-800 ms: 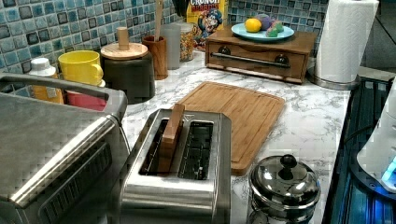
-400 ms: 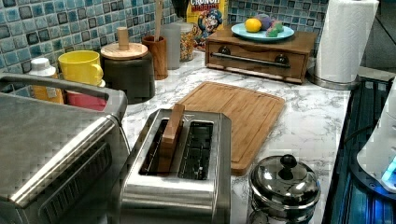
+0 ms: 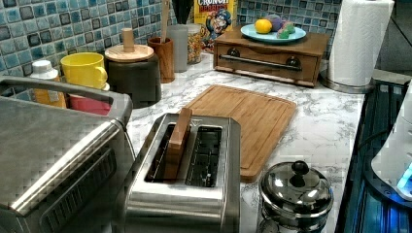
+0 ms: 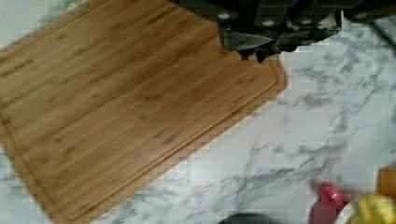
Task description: Turn on the toaster.
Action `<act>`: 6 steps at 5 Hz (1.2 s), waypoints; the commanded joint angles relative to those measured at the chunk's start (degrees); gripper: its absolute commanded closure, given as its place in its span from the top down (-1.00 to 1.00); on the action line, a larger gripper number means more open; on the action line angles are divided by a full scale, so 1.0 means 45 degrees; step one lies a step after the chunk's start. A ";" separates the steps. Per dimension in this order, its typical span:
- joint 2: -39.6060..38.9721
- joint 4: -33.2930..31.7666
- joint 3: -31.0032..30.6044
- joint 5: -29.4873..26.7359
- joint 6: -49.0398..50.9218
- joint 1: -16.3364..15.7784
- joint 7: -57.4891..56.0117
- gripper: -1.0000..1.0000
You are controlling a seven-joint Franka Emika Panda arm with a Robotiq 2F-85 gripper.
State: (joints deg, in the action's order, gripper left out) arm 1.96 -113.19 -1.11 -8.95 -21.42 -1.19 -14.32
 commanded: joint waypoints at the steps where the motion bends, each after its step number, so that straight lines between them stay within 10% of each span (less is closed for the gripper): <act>1: 0.1895 -0.2207 -0.0780 -0.1190 -0.0150 -0.1209 -0.4875 -1.00; 6: 0.2855 -0.5369 -0.1215 -0.3415 -0.1704 -0.1939 -0.8881 -1.00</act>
State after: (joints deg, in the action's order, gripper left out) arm 12.25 -134.40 -6.49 -21.02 -26.47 -10.04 -52.99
